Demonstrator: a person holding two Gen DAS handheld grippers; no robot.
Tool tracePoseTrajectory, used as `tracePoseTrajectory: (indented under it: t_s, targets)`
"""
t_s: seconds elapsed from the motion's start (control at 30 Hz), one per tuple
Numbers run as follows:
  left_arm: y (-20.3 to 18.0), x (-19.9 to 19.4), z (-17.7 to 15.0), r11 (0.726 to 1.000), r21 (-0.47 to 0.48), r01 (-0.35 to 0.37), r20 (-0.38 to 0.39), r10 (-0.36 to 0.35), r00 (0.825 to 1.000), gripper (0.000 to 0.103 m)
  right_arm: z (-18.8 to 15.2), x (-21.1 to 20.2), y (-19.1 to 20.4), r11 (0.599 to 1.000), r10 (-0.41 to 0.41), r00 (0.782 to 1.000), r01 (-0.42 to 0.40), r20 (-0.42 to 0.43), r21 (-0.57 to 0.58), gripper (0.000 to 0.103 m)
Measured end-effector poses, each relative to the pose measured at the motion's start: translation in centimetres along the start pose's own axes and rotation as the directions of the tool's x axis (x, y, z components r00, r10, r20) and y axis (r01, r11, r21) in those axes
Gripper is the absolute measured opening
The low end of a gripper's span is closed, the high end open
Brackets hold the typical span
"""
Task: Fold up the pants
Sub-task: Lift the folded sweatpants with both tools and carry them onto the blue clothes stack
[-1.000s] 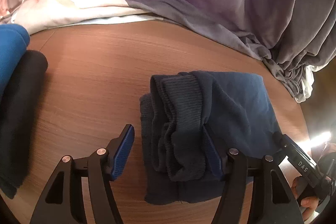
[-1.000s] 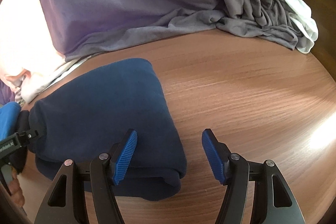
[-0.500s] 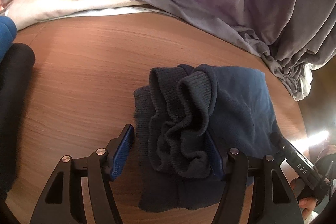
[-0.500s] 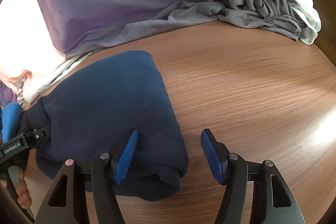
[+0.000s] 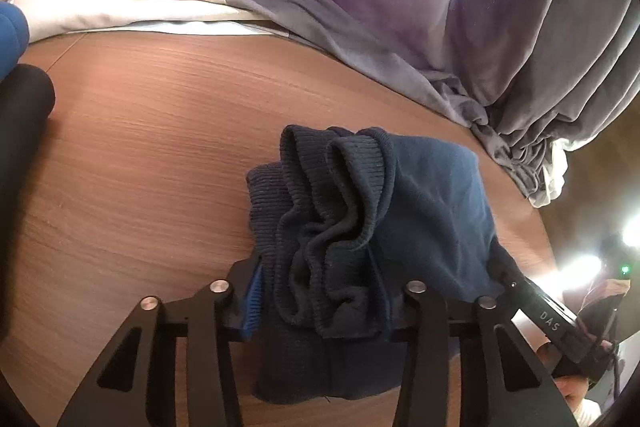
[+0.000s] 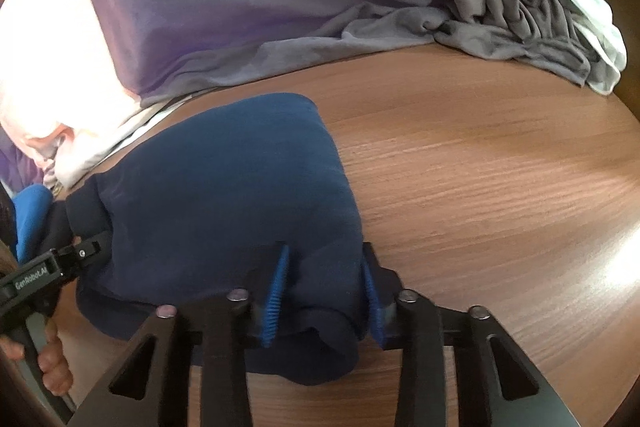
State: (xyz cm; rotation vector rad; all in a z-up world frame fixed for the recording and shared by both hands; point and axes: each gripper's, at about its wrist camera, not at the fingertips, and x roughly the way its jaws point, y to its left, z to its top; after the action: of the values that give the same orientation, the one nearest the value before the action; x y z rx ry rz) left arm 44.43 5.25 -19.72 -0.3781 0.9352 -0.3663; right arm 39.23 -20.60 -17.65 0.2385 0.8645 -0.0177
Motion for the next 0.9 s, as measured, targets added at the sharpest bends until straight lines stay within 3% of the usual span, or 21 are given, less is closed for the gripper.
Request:
tracePoseTrajectory:
  t_s: [0.5, 0.7, 0.9]
  targets:
    - [-2.2, -3.0, -0.5, 0.999, 0.053, 0.005, 0.023, -0.006, 1.000, 0.034, 0.5, -3.8, 0.9, 0.999, -0.032, 0.997, 0.034, 0.067, -0.036, 0.021]
    - [-3.2, -6.0, -1.9, 0.997, 0.078, 0.016, 0.050, -0.020, 0.999, 0.025, -0.5, -7.2, 1.7, 0.997, -0.034, 0.993, 0.042, 0.112, -0.072, 0.021]
    - [-3.4, -7.6, -4.1, 0.997, 0.078, 0.020, 0.047, -0.023, 0.999, 0.024, -2.1, -9.9, 2.3, 0.995, -0.022, 0.990, 0.035, 0.136, -0.093, 0.021]
